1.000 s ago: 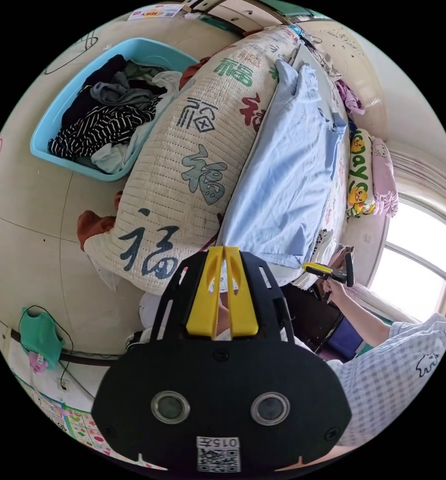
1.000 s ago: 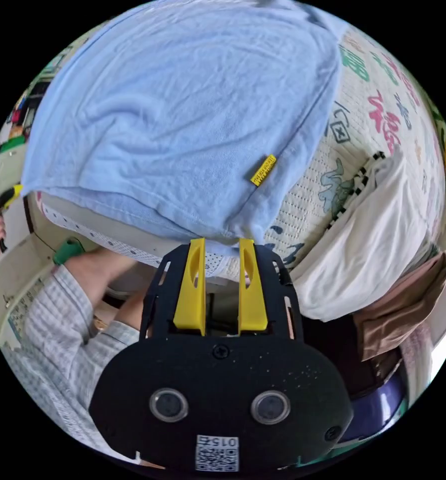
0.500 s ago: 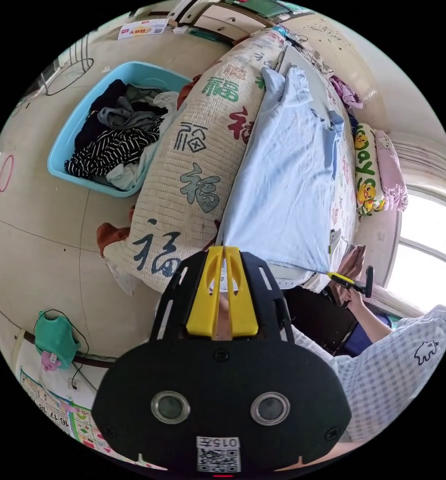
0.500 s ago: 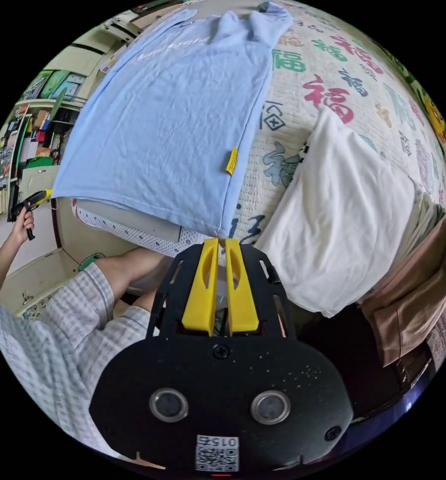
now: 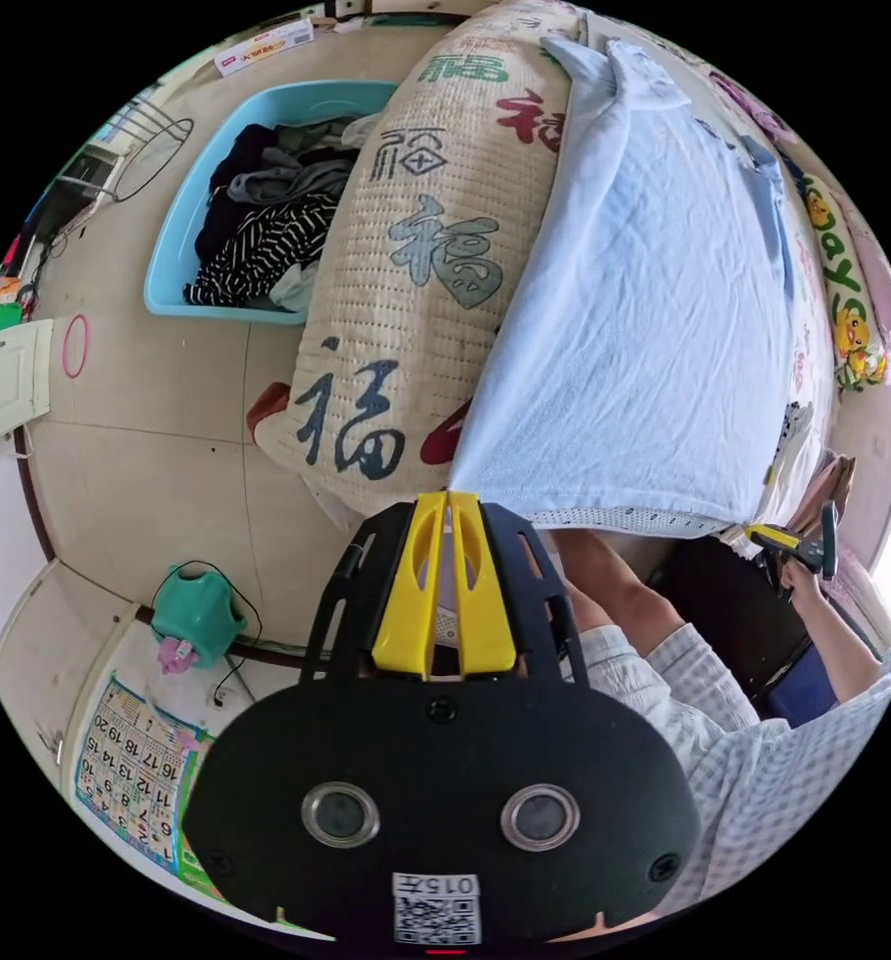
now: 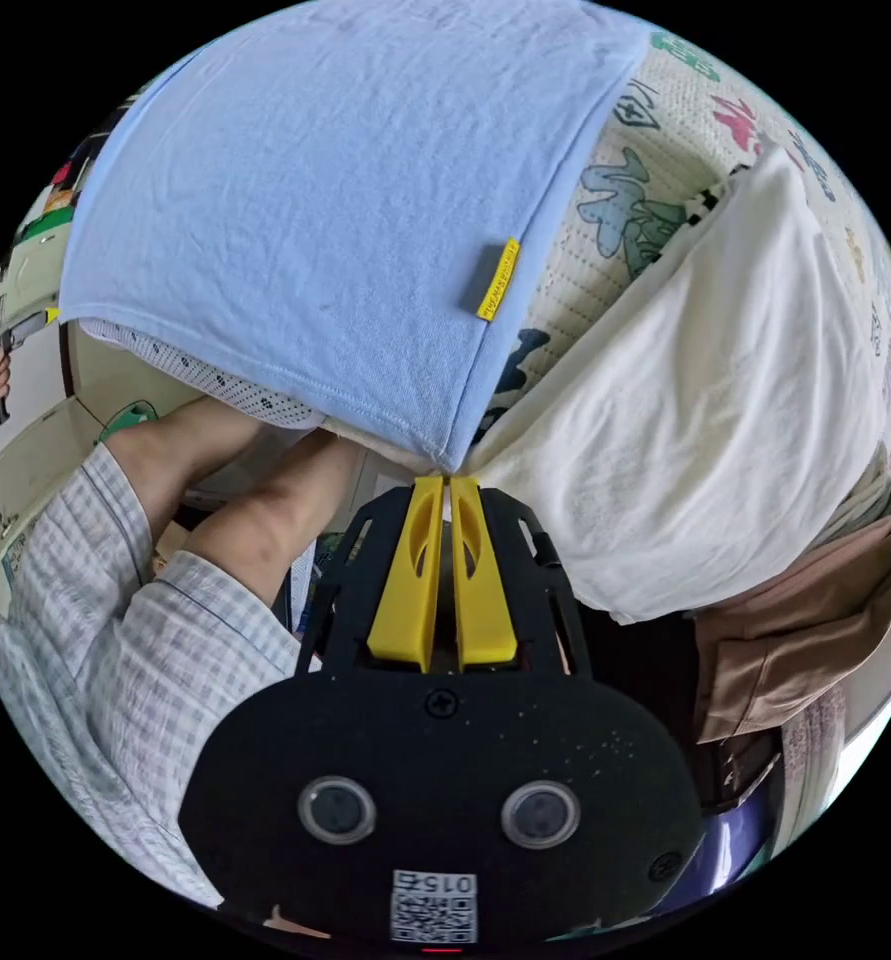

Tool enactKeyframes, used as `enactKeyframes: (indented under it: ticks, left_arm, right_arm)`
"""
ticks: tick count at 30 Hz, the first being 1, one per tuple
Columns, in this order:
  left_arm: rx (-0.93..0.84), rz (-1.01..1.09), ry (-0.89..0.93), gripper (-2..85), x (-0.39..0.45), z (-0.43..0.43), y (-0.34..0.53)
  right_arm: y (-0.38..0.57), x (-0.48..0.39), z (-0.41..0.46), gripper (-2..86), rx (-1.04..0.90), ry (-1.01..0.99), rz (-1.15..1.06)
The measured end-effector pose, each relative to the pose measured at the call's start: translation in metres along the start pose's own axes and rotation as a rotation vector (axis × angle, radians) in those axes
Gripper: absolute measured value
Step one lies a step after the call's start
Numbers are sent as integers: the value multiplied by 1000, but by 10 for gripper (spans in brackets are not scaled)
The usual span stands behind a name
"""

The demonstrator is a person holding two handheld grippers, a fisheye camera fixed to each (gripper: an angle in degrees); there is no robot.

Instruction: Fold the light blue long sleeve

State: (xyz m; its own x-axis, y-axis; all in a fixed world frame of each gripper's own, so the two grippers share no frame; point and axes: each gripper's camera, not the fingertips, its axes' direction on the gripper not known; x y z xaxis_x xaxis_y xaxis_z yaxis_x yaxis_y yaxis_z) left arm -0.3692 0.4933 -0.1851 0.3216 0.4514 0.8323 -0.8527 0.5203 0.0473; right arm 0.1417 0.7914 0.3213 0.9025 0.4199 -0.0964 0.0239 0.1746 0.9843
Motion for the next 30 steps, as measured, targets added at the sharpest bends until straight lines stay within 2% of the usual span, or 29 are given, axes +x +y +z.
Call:
enactKeyframes:
  ticks: [4, 7, 10, 15, 20, 26, 30]
  left_arm:
    - [-51, -127, 40, -7, 2, -11, -14]
    - [-71, -138, 7, -6, -2, -36, -20]
    - [6, -171, 22, 2, -7, -82, -40]
    - [249, -47, 108, 46, 33, -164, -128]
    - [439, 137, 377, 59, 110, -233, -264]
    - [531, 106, 468, 69, 173, -285, -382]
    - [567, 34, 483, 78, 196, -301, -423]
  right_arm:
    - [-18, 33, -14, -1, -115, -166, 59]
    - [-23, 71, -41, 3, -142, -185, 64]
    - [-27, 123, -97, 8, -20, -258, 117]
    - [-58, 207, -197, 24, 265, -332, 237]
    - [-116, 277, -284, 50, 560, -495, 379]
    - [-171, 303, -337, 63, 678, -654, 398]
    - [-190, 317, -359, 60, 776, -676, 464]
